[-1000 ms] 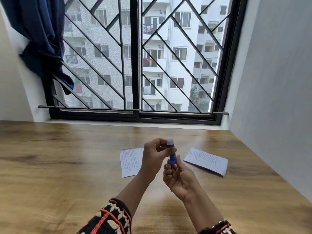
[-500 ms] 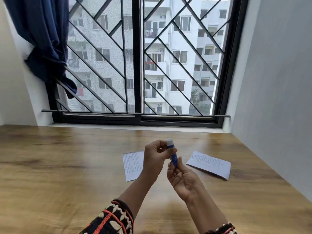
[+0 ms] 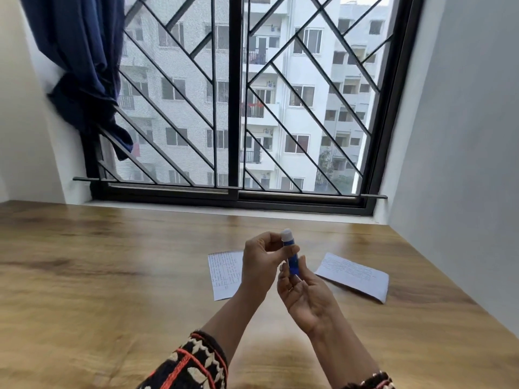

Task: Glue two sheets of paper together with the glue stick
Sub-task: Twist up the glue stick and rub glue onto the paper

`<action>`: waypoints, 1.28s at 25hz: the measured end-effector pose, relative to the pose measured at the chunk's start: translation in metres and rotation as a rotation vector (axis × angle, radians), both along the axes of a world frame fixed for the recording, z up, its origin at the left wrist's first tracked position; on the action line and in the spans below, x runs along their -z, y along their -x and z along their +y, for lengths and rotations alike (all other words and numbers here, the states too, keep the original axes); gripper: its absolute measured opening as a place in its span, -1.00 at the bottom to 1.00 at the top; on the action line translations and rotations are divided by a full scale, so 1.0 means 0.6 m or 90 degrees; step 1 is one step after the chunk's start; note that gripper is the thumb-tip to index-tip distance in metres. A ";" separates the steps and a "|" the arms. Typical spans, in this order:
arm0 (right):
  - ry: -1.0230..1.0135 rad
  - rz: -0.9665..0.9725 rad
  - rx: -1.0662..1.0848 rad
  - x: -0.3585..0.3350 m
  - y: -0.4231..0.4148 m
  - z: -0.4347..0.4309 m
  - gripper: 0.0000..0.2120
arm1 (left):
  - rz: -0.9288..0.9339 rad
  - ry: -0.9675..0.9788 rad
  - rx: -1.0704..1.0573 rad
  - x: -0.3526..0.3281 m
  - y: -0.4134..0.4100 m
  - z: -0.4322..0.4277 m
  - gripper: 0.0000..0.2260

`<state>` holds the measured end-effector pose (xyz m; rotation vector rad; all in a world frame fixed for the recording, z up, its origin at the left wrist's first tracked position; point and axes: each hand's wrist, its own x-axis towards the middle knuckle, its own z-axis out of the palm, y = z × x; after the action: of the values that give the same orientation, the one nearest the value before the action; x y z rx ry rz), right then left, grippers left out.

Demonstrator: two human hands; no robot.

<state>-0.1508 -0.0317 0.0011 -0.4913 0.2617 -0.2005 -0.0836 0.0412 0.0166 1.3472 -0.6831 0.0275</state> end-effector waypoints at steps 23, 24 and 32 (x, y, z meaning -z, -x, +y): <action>-0.002 0.008 0.114 -0.012 0.002 -0.065 -0.86 | -0.098 -0.654 -0.226 0.064 -0.119 0.035 -0.72; 0.009 0.013 0.118 -0.014 0.001 -0.068 -0.87 | -0.106 -0.706 -0.214 0.073 -0.125 0.038 -0.70; 0.104 0.042 0.092 -0.023 -0.018 -0.084 -0.91 | -0.226 -0.865 -0.171 0.102 -0.096 0.040 -0.76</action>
<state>-0.1399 -0.0819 0.0147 -0.6420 0.3474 -0.3483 -0.0260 0.0651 -0.0444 2.7841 -0.8342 0.0162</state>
